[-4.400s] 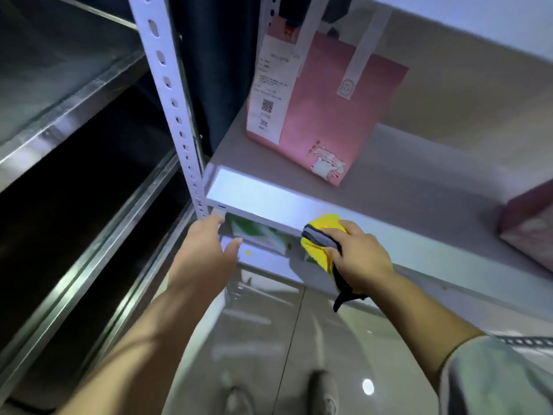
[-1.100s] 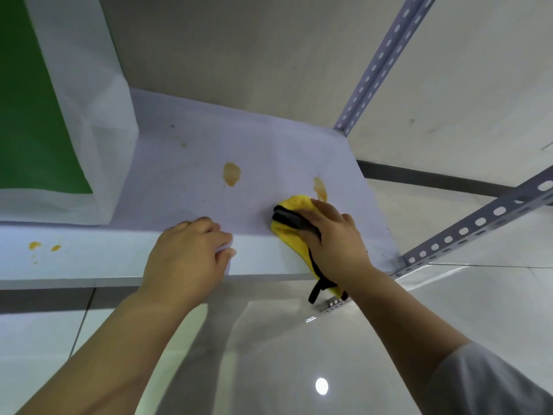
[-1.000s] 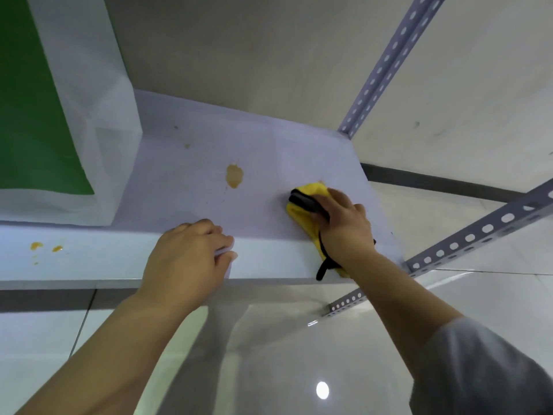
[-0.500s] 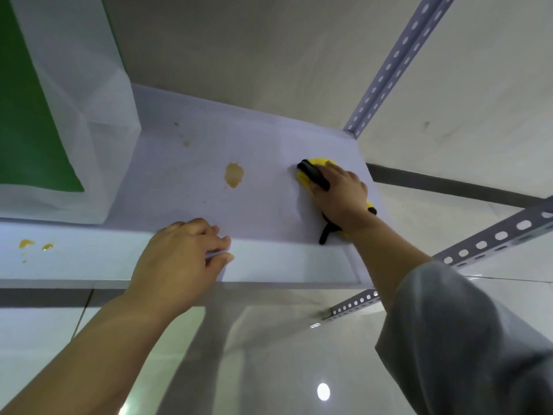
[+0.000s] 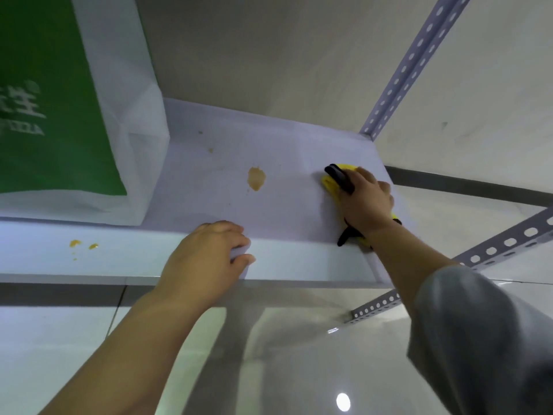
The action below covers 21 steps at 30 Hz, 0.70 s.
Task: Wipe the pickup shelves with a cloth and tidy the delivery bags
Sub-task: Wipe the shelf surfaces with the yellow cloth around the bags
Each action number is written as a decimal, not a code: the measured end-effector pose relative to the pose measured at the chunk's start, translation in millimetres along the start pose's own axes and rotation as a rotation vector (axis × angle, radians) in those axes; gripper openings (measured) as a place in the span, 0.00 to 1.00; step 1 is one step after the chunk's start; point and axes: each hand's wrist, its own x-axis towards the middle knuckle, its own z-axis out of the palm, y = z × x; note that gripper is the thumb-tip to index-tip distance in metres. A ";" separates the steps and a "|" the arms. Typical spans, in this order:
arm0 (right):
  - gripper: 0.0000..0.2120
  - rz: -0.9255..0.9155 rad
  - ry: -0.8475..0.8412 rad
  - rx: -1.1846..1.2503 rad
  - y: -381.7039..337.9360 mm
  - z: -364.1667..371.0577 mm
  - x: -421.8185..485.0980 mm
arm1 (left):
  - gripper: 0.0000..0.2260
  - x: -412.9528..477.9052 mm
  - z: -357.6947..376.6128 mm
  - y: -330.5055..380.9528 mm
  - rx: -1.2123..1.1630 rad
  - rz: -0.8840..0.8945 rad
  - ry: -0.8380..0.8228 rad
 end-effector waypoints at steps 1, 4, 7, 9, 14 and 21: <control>0.24 0.012 0.007 -0.017 -7.9 4.3 2.6 | 0.10 0.0 -0.9 -0.5 0.011 -0.001 0.002; 0.21 -0.168 -0.006 -0.036 -43.1 16.7 -15.7 | 0.14 -0.8 -2.5 -0.8 0.060 -0.028 0.030; 0.20 -0.451 -0.032 0.031 -66.1 20.0 -60.2 | 0.23 -0.5 -5.2 -2.6 0.130 -0.087 0.076; 0.20 -0.615 -0.008 0.081 -66.3 19.0 -84.5 | 0.28 -1.5 -7.2 -5.8 0.161 -0.144 0.107; 0.21 -0.477 0.047 0.212 -65.1 20.7 -47.0 | 0.35 -5.1 -8.9 -12.5 0.236 -0.185 0.120; 0.21 -0.239 -0.071 0.007 -114.0 45.0 51.7 | 0.36 -3.1 -9.1 -15.1 0.252 -0.163 0.120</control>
